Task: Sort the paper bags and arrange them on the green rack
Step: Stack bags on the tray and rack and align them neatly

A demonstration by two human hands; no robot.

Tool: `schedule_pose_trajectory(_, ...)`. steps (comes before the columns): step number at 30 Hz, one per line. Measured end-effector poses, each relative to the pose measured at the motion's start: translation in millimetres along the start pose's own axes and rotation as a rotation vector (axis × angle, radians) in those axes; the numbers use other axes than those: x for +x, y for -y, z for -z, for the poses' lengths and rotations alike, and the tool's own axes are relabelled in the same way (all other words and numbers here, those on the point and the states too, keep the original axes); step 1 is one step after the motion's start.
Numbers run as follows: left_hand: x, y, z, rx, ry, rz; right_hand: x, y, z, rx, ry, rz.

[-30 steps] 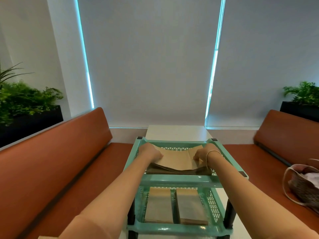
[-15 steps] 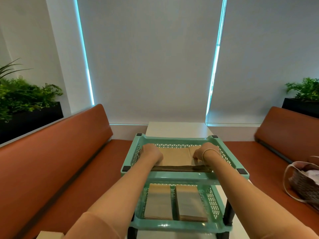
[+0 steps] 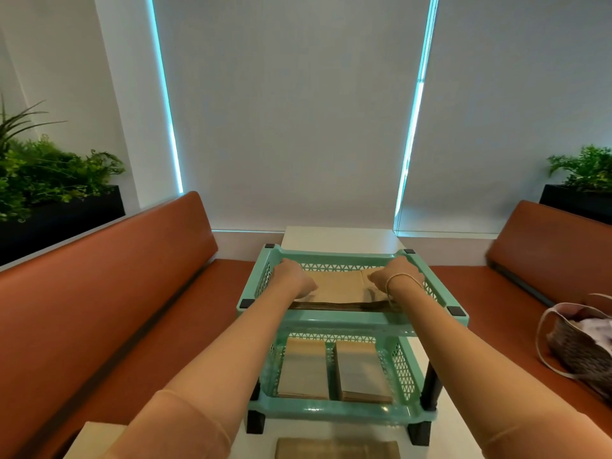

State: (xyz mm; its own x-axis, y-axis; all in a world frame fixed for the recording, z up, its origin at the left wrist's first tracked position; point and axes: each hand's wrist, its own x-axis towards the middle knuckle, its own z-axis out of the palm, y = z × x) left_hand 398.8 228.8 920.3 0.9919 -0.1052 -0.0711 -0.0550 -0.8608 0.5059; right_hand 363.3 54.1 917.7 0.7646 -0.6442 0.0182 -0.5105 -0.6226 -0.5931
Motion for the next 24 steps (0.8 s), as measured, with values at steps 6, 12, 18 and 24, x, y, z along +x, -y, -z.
schedule_pose_trajectory(6,-35,-4,14,-0.085,-0.076,-0.090,-36,4,36,0.020,-0.030,0.131)
schedule_pose_trajectory(12,-86,-10,16,-0.287,-0.161,-0.207,-91,-1,62,0.251,0.016,0.321)
schedule_pose_trajectory(18,-138,-6,-11,-0.506,-0.129,-0.225,-146,-37,54,0.271,0.289,0.377)
schedule_pose_trajectory(24,-174,35,-64,-0.365,0.204,-0.139,-165,-112,-7,-0.095,0.609,0.252)
